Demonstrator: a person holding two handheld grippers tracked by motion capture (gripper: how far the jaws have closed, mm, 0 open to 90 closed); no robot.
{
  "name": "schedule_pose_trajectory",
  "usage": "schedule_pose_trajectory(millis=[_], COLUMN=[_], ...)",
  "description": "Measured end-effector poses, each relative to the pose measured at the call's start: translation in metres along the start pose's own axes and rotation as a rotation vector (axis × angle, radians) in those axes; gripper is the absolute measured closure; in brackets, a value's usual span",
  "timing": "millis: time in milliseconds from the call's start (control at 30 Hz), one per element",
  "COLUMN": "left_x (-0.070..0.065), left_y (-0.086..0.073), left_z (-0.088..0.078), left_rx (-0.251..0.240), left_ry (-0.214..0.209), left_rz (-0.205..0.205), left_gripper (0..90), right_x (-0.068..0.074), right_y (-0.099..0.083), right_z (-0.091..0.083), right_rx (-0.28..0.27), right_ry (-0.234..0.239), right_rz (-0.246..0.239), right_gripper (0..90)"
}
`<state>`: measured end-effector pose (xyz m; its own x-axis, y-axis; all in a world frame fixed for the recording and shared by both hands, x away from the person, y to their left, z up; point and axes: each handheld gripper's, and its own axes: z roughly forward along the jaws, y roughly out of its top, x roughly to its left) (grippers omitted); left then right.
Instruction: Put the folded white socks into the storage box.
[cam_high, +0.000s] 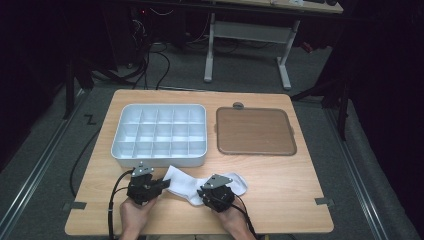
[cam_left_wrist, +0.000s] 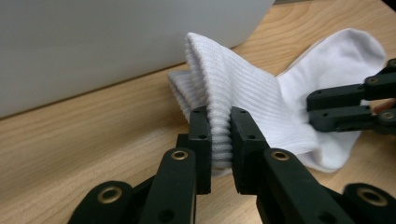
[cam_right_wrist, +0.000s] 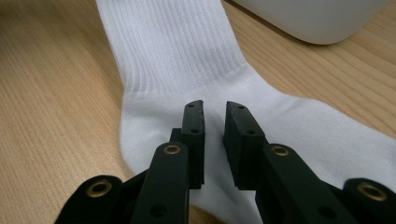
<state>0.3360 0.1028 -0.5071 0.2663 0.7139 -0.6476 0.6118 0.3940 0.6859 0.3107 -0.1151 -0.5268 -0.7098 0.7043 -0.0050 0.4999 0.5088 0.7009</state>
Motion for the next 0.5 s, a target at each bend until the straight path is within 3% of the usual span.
schedule_pose_trajectory(millis=[500], left_x=[-0.02], left_y=[0.02], left_z=[-0.014], left_rx=[0.0], left_ry=[-0.101], left_rz=[-0.022], left_gripper=[81.0], right_x=[0.006], right_y=[0.004], right_z=[0.004], right_rx=[0.002], right_ry=[0.014], right_rz=[-0.013], right_gripper=[78.7])
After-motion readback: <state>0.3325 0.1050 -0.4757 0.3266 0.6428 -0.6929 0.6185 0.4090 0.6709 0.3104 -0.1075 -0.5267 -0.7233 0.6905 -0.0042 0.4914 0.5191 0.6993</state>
